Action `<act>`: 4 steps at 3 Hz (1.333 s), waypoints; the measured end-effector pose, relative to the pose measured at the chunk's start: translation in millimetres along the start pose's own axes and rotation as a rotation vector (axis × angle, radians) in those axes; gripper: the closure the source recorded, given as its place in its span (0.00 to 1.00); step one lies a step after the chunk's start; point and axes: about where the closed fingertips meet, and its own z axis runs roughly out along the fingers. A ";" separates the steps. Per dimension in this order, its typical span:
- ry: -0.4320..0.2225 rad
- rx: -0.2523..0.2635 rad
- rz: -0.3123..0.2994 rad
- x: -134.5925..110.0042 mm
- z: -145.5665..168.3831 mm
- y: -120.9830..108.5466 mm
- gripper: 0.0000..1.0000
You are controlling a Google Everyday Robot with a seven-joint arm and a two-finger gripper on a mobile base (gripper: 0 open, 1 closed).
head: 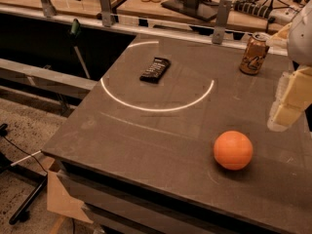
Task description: Move orange near orange can
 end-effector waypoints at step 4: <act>-0.245 0.096 0.288 68.1 -63.3 91.5 0.00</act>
Offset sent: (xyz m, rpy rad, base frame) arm -0.0093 -0.0182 -0.0044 0.3087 0.0182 -0.1660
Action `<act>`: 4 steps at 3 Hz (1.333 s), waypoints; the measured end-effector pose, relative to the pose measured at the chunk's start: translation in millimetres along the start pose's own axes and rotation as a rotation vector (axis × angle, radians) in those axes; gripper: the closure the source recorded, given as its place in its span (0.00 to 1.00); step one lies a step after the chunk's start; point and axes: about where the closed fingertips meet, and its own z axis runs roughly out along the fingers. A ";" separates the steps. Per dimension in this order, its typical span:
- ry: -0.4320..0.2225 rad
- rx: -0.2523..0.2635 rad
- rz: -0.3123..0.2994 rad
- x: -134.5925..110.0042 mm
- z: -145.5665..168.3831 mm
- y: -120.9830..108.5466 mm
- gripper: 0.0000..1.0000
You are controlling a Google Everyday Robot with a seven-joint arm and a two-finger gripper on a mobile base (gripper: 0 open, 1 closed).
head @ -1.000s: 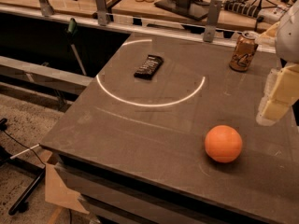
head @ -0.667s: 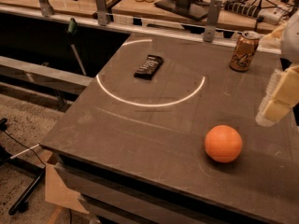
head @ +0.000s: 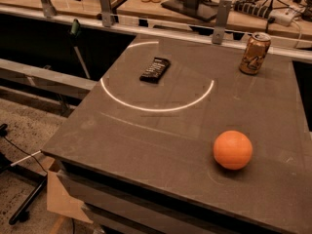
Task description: Move orange near orange can
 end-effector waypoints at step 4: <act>-0.197 0.005 0.120 35.2 -51.7 66.4 0.00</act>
Offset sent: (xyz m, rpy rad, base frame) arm -0.0835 -0.0178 0.0022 0.0899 -0.0295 -0.0686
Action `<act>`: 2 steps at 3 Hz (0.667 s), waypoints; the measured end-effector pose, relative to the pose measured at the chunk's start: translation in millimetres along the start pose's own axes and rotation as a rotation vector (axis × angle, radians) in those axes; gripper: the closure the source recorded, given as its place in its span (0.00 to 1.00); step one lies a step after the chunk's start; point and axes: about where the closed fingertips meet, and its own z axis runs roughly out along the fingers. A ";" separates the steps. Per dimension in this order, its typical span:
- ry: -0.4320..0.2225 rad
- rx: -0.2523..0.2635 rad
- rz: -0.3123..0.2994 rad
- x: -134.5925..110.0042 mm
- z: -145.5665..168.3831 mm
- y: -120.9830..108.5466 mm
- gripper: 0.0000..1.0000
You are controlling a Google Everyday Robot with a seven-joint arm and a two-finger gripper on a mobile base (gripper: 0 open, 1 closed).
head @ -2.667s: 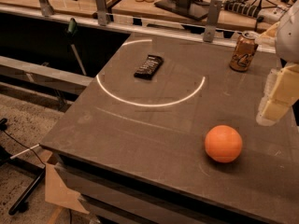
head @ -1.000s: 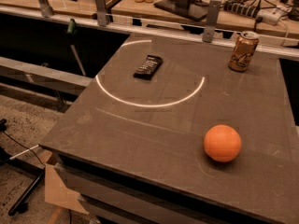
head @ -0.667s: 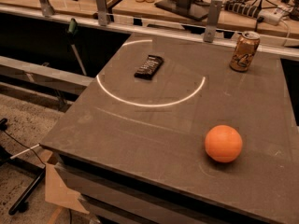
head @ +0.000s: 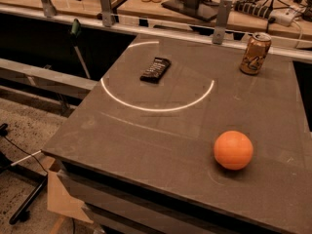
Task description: Move orange near orange can
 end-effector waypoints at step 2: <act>-0.053 -0.033 0.032 24.0 20.0 -19.0 0.00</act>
Offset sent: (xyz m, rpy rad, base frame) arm 0.0179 -0.0244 -0.0373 0.0908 -0.0029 0.0109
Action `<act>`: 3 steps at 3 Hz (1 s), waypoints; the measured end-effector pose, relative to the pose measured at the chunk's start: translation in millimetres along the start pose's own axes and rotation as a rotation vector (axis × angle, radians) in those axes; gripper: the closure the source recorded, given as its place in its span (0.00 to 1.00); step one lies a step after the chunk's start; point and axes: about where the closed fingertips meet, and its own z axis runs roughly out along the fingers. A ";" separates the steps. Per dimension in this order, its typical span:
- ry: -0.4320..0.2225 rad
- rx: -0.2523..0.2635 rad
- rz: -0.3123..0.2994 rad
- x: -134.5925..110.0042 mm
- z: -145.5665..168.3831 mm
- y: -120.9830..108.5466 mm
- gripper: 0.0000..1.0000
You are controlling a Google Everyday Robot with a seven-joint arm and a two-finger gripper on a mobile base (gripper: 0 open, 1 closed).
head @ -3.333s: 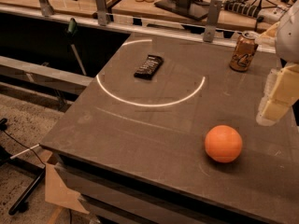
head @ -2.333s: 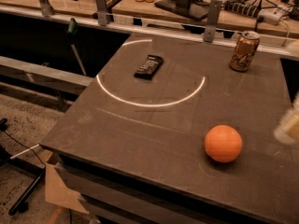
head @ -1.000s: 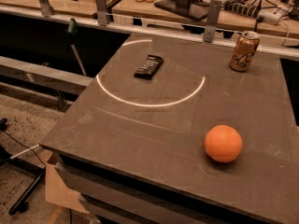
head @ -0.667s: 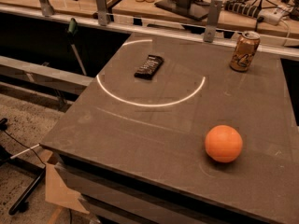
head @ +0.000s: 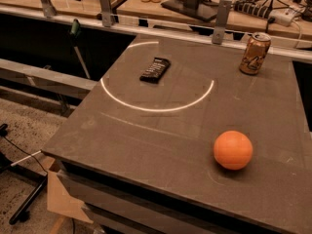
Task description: Move orange near orange can
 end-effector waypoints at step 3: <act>-0.080 -0.052 -0.017 11.7 26.7 18.1 0.00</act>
Offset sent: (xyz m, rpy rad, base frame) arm -0.0104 0.0288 -0.0418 0.1087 -0.0367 0.0931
